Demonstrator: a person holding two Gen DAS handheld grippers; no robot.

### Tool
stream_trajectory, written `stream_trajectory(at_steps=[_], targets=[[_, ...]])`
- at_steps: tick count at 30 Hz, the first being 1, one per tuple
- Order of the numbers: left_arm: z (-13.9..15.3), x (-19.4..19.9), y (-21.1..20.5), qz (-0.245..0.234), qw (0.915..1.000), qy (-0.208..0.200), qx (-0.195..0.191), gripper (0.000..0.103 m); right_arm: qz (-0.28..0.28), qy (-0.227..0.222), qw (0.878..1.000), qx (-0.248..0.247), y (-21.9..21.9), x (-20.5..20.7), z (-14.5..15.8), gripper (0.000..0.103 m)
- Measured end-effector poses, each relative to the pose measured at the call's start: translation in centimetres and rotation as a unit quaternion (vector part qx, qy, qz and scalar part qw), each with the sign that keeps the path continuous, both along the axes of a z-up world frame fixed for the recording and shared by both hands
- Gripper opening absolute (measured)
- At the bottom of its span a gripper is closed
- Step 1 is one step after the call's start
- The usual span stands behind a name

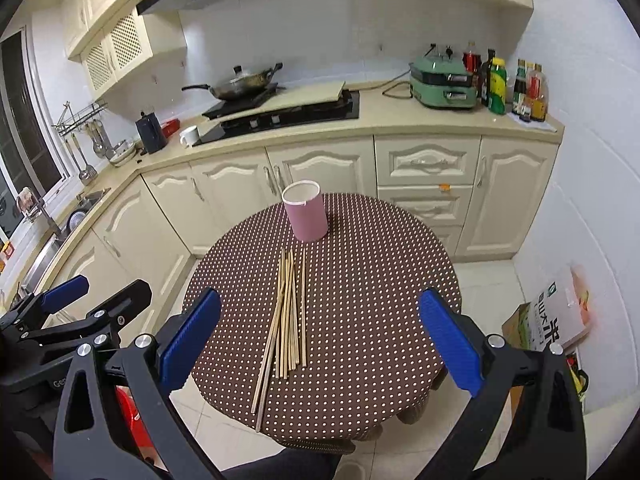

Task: Organize utensils
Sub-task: 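Lower both grippers toward the pile of wooden chopsticks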

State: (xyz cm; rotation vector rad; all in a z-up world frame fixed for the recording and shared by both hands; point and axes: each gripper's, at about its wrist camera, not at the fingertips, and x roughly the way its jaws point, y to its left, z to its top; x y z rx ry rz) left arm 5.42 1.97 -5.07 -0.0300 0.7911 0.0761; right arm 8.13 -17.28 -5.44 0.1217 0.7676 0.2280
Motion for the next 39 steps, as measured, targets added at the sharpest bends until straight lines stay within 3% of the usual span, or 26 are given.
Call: stream_trajectory(at_steps=[9,19,31,39], targets=[[-2.9,2.8,0.9,0.006,0.9984,0.057,-0.002,0.097,0.008,0.064,0.998,-0.015,0.9,2.8,-2.8,0.095],[-8.4,7.1,2.3,0.003,0.9885,0.147,-0.037,0.097,0.007,0.144,0.989,-0.037,2.0,6.8,-7.3,0.095],[-16.7,12.4,3.4,-0.009,0.9655,0.249,-0.074,0.097,0.002,0.235,0.970,-0.067,3.7,11.1,-13.8,0.095],[-21.1,14.9,3.4,-0.020,0.9522,0.298,-0.064,0.097,0.002,0.274,0.958,-0.086,4.2,12.9,-17.2,0.095]])
